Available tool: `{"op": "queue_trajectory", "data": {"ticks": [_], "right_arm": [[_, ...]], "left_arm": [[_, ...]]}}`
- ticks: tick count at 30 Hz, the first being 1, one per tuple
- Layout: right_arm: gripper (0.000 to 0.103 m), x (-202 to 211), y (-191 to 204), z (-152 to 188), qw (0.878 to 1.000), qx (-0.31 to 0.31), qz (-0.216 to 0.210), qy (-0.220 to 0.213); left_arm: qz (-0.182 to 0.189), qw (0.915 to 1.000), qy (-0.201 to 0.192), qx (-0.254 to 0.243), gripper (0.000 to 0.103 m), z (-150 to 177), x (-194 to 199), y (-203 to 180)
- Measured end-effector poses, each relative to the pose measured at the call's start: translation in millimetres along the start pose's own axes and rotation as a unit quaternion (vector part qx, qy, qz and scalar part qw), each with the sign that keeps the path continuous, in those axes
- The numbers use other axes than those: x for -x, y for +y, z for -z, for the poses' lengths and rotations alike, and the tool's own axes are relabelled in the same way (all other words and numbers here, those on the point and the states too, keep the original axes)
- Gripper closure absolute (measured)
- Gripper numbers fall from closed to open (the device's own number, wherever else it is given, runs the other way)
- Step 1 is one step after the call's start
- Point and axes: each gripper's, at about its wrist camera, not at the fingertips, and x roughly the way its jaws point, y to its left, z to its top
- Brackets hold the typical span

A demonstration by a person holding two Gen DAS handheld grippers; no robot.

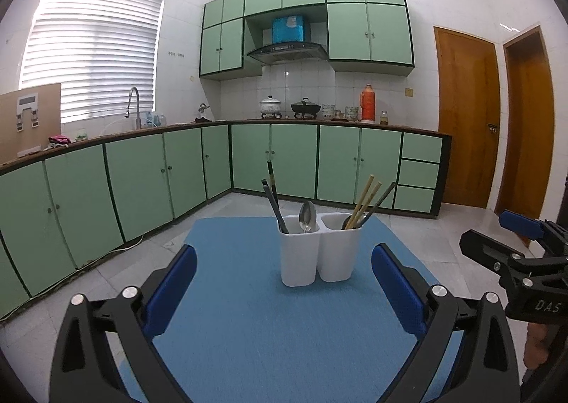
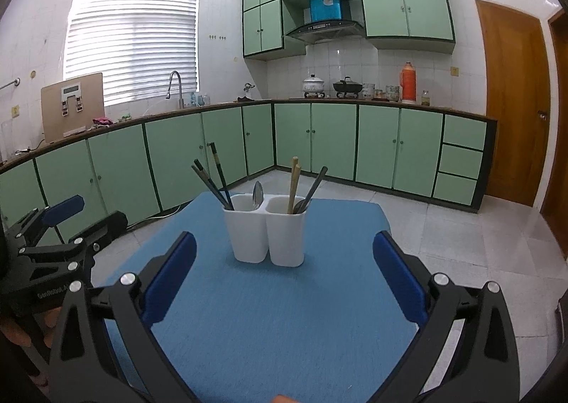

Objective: Organize utensils

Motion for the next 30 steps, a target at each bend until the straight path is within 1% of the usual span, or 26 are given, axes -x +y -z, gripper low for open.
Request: {"op": "queue_trajectory", "data": {"ticks": [6, 13, 30], "right_arm": [[0.006, 1.2, 2.5, 0.0, 1.0, 0.0, 0.0, 0.005], [0.006, -2.0, 5.7, 0.8, 1.0, 0.003, 0.0, 0.011], [0.006, -4.3, 9.8, 2.2, 1.0, 0.007, 0.0, 0.009]], "left_arm": [[0.003, 1.0, 0.009, 0.002, 0.006, 0.4, 3.8, -0.5], [0.004, 0.9999, 0.01, 0.002, 0.006, 0.8, 4.9, -2.5], [0.004, 0.9999, 0.011, 0.004, 0.006, 3.3, 7.2, -1.1]]}}
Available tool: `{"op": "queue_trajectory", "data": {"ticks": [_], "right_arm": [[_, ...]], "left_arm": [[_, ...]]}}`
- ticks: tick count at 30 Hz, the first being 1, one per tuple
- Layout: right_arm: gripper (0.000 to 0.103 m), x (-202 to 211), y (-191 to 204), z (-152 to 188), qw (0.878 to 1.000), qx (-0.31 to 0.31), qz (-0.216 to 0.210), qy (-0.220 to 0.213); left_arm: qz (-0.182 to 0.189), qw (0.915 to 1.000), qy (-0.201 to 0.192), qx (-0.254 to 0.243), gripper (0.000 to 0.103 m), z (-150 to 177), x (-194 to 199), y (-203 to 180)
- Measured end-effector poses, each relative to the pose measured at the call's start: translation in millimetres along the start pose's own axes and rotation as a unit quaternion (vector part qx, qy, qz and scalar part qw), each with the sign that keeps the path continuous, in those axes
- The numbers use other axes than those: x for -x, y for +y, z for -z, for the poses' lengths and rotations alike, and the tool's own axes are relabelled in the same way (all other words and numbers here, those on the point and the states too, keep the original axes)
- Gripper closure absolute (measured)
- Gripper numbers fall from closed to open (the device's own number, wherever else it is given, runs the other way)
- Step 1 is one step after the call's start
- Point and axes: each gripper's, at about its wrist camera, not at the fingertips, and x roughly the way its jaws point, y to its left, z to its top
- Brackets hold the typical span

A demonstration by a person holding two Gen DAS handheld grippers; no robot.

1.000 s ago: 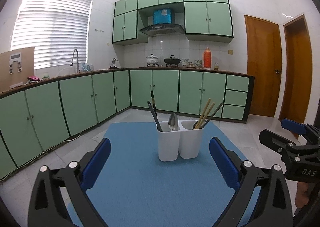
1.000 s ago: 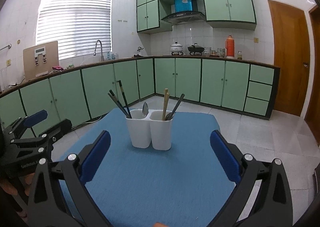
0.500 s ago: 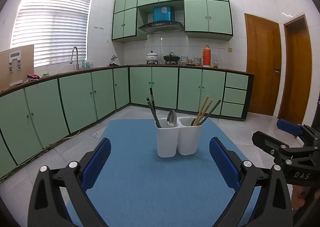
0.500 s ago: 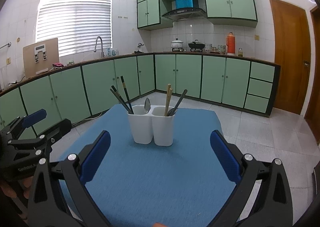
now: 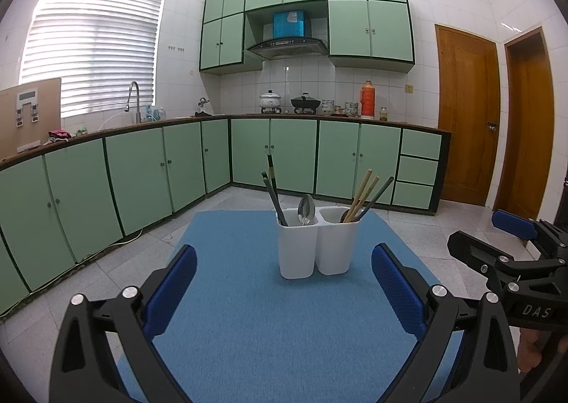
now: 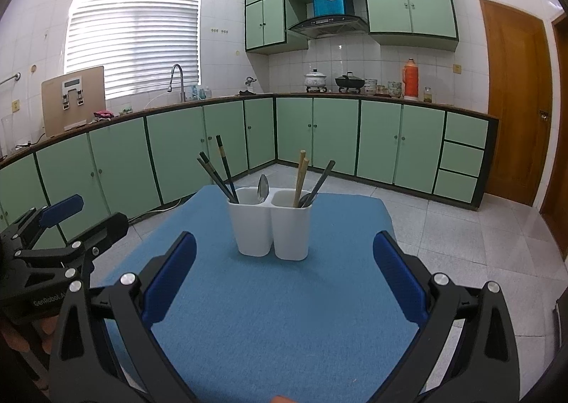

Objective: Organize utensils

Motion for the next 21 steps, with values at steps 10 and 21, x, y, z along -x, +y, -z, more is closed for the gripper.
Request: {"op": "queue_trajectory", "data": {"ticks": [10, 21], "right_arm": [[0.006, 0.8, 1.0, 1.1, 1.0, -0.001, 0.0, 0.001], [0.006, -0.4, 4.2, 0.6, 1.0, -0.001, -0.001, 0.0]], "left_arm": [[0.0, 1.0, 0.001, 0.0, 0.006, 0.2, -0.4, 1.0], [0.001, 1.0, 0.0, 0.002, 0.006, 1.3, -2.4, 2.2]]}}
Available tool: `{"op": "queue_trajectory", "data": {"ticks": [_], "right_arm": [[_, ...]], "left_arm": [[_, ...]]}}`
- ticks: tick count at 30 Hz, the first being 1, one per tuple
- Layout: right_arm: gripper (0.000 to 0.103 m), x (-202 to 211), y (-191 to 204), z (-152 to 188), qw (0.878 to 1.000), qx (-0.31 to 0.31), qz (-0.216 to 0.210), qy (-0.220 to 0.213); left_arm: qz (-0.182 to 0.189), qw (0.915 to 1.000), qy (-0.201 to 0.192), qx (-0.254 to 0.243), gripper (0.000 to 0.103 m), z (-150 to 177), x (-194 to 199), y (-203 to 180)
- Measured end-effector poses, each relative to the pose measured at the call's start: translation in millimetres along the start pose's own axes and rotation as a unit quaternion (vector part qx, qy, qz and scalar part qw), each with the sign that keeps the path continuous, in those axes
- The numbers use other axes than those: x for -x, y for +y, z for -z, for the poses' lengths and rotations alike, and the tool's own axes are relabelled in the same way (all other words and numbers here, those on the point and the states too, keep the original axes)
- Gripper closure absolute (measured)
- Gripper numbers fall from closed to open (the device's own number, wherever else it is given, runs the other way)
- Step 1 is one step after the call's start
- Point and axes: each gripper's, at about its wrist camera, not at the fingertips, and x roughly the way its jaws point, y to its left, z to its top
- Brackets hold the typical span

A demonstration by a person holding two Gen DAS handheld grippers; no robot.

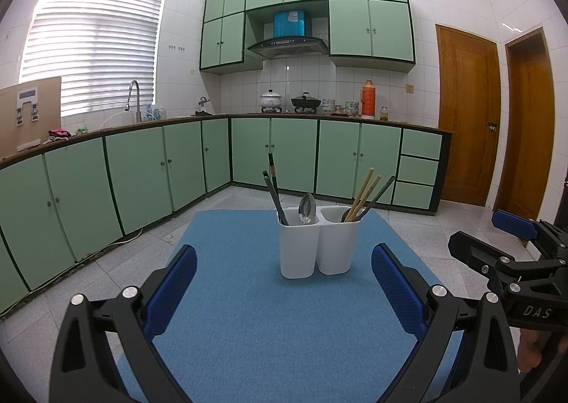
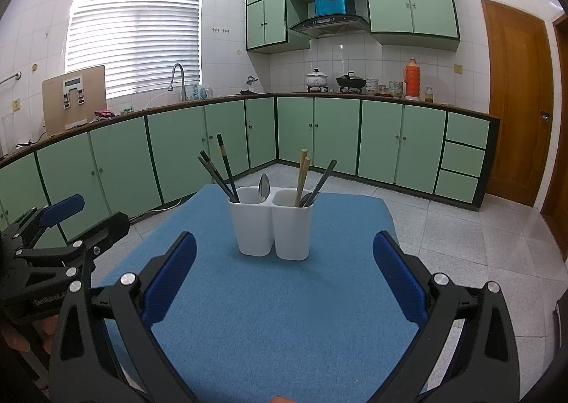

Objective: Organize utensils

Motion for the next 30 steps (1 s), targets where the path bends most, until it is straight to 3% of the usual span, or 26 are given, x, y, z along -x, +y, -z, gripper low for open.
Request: {"op": "queue_trajectory", "data": {"ticks": [30], "right_arm": [[0.006, -1.5, -0.3, 0.4, 1.0, 0.002, 0.001, 0.002]], "left_arm": [[-0.002, 1.0, 0.0, 0.0, 0.007, 0.6, -4.4, -1.2]]}}
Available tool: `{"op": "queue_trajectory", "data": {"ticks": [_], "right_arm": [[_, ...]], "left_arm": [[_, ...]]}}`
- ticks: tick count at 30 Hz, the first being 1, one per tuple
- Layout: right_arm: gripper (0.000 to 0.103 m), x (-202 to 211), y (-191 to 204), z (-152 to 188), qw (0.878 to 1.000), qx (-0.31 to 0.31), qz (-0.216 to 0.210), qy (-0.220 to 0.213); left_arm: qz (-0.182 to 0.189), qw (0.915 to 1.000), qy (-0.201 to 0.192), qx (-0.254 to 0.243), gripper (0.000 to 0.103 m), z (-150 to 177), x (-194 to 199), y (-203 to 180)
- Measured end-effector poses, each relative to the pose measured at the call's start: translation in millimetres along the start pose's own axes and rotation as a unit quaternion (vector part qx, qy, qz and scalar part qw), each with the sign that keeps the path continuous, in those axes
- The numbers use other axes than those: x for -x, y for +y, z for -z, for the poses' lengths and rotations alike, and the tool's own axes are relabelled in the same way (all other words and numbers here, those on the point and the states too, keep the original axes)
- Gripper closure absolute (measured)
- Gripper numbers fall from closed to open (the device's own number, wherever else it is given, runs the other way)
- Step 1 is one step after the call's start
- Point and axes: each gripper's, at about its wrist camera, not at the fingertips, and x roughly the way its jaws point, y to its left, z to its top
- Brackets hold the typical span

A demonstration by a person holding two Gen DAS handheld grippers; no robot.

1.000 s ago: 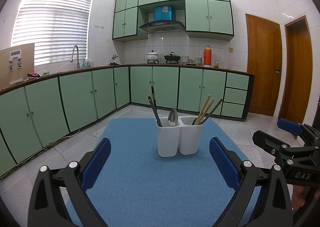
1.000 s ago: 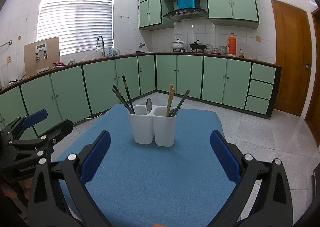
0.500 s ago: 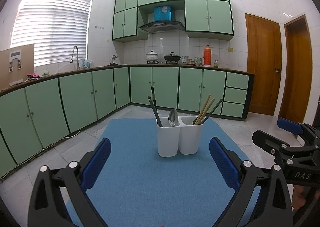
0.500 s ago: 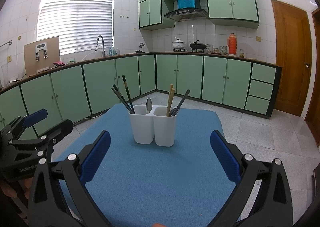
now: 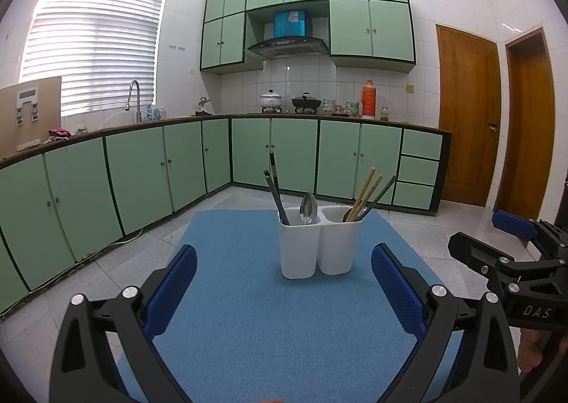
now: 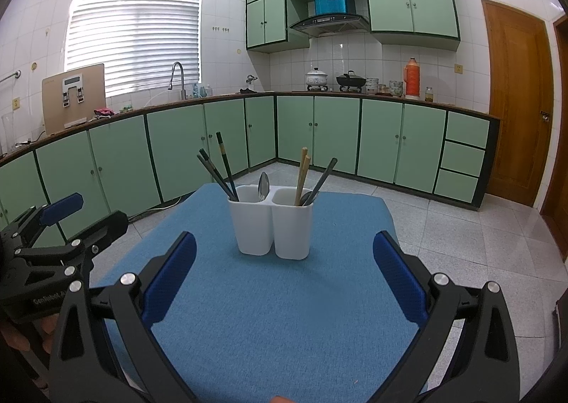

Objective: Organize utensils

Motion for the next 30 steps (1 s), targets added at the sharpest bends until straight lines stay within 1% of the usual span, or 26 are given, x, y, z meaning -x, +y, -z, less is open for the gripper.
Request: {"op": "queue_trajectory", "data": {"ticks": [30], "right_arm": [[0.006, -0.9, -7.3, -1.1, 1.0, -0.002, 0.003, 0.001]], "left_arm": [[-0.002, 1.0, 0.002, 0.009, 0.007, 0.0, -1.4, 0.6]]}}
